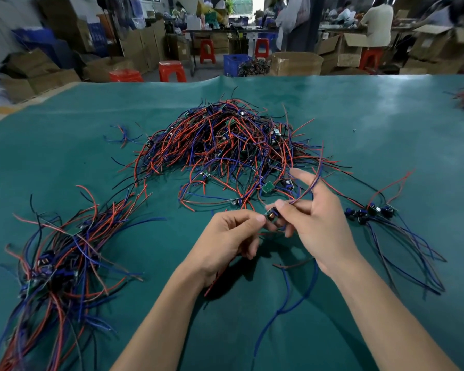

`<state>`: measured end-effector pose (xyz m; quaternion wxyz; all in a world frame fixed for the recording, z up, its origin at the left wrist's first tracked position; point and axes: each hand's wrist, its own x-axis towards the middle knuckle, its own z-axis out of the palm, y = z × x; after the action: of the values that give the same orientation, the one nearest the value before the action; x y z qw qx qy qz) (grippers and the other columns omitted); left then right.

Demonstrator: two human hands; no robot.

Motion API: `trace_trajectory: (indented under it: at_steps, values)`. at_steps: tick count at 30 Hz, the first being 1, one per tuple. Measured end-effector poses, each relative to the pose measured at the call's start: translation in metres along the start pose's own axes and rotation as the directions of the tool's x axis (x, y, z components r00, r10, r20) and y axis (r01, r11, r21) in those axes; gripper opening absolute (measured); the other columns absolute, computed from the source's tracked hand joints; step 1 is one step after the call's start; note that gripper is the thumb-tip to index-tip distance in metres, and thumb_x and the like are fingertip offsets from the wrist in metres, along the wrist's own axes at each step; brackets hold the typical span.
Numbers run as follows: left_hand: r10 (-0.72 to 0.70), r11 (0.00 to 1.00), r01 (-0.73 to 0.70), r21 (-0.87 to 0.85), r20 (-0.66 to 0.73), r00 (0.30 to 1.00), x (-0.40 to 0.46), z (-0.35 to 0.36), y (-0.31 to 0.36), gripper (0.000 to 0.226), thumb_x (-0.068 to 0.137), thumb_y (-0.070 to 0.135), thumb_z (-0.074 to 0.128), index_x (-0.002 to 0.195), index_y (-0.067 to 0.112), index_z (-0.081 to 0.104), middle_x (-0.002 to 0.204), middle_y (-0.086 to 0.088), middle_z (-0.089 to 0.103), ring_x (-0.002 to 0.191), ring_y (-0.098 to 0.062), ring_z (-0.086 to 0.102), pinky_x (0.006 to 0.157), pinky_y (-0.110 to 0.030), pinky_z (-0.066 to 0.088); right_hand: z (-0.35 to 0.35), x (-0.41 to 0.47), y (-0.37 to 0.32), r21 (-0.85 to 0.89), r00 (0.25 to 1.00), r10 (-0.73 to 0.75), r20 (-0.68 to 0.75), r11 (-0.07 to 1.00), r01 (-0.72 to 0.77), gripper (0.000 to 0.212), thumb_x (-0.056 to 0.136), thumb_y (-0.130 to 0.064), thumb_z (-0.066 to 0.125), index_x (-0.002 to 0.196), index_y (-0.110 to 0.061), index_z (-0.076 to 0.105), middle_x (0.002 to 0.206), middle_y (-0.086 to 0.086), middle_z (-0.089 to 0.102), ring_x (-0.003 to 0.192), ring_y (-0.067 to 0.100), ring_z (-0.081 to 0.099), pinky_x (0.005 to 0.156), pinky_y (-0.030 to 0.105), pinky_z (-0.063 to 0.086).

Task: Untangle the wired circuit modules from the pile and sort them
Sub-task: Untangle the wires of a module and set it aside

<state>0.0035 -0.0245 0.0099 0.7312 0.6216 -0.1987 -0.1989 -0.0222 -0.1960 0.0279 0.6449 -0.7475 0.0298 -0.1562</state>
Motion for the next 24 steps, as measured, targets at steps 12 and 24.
trace_trajectory:
  at_steps: [12,24]
  values:
    - [-0.002,0.996,-0.002,0.087,0.055,0.999,0.001,0.000,0.000,0.021,0.092,0.030,0.061,0.081,0.018,0.075,0.045,0.000,0.049,0.042,-0.009,0.039,0.048,-0.017,0.032,-0.041,0.018,0.005,-0.204,0.880,-0.227,-0.417,0.967,0.153,0.047,0.089,-0.016,0.067,0.124,-0.043,0.051,0.079,-0.011,0.078,0.059,0.015,0.072,0.074,0.041,0.062]
    - [-0.003,0.981,-0.007,-0.195,-0.047,0.999,0.000,-0.002,0.008,0.022,0.097,0.018,0.053,0.095,0.018,0.075,0.063,-0.006,0.061,0.057,-0.013,0.052,0.059,-0.023,0.040,-0.011,0.001,-0.008,-0.088,0.916,-0.147,-0.373,0.989,0.123,0.020,0.087,-0.040,0.064,0.078,-0.024,0.069,0.064,-0.003,0.070,0.057,0.013,0.062,0.055,0.032,0.049]
